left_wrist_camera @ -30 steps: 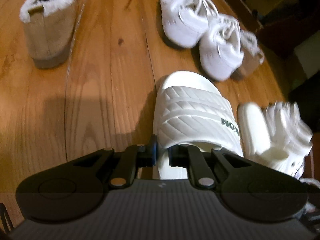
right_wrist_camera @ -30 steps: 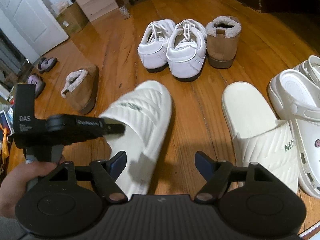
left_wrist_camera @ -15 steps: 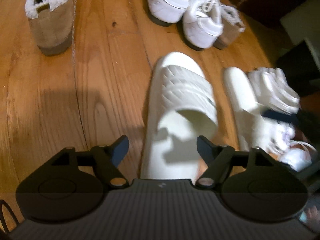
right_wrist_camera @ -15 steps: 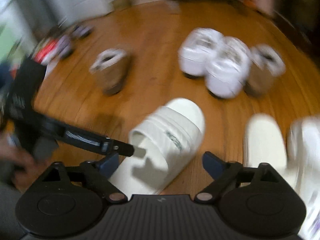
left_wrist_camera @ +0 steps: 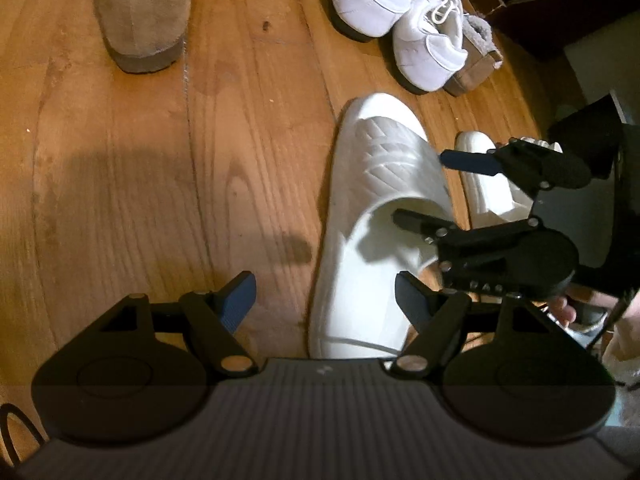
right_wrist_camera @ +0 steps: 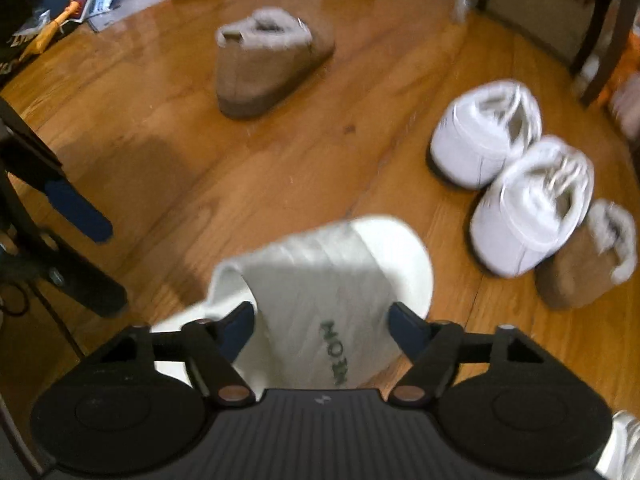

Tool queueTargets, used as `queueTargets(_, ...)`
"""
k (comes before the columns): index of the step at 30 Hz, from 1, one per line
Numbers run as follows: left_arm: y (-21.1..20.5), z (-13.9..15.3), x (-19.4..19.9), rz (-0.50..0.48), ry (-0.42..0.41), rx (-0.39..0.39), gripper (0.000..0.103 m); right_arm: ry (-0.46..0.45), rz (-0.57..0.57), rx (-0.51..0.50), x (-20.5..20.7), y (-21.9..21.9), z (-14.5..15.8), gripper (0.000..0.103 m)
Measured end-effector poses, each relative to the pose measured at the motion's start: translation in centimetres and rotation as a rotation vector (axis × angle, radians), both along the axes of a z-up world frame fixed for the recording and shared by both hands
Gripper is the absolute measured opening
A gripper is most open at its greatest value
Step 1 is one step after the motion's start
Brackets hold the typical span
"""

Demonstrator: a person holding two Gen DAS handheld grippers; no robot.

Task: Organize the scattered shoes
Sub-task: 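Grasp a white NEON slide with the right tool and carry it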

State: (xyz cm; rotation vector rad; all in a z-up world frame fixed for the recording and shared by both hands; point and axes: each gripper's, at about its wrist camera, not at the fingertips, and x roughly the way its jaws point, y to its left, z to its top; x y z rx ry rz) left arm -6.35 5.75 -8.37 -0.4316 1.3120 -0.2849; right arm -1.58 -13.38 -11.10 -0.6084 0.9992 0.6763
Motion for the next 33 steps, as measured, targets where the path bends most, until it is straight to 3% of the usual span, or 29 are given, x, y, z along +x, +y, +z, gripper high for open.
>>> queueTargets(8, -0.4, -0.4, 0.7, -0.029, 0.007, 0.030, 0.076, 0.033, 0.029, -0.031, 1.9, 0.9, -2.1, 0.078)
queueTargets(12, -0.7, -0.3, 0.7, -0.031, 0.000, 0.059, 0.076, 0.057, -0.028, 0.001, 2.4, 0.6, -1.8, 0.074)
queueTargets(15, -0.1, 0.3, 0.5, -0.009, -0.017, 0.063, 0.076, 0.071, -0.157, -0.011, 2.4, 0.4, -1.5, 0.073)
queueTargets(18, 0.2, 0.9, 0.4, 0.006, -0.038, 0.088, 0.076, 0.129, -0.387, -0.036, 2.7, -0.3, -1.2, 0.073)
queueTargets(21, 0.8, 2.4, 0.0, 0.025, -0.084, 0.132, 0.076, 0.251, -0.596, 0.039, 2.9, -2.0, -0.8, 0.074)
queueTargets(22, 0.9, 2.7, -0.1, 0.029, -0.096, 0.136, 0.076, 0.322, -0.691, 0.082, 2.8, -3.0, -0.7, 0.074)
queueTargets(25, 1.4, 3.7, -0.6, 0.033, -0.133, 0.130, 0.076, 0.423, -0.874, 0.142, 1.9, -5.0, -0.2, 0.074)
queueTargets(29, 1.8, 4.1, -0.9, 0.053, -0.160, 0.146, 0.077, 0.577, -1.073, 0.304, 0.2, -8.1, -0.2, 0.073)
queueTargets(33, 1.9, 4.6, -1.0, 0.075, -0.213, 0.111, 0.077, 0.747, -1.249, 0.406, -2.2, -10.1, -0.8, 0.073)
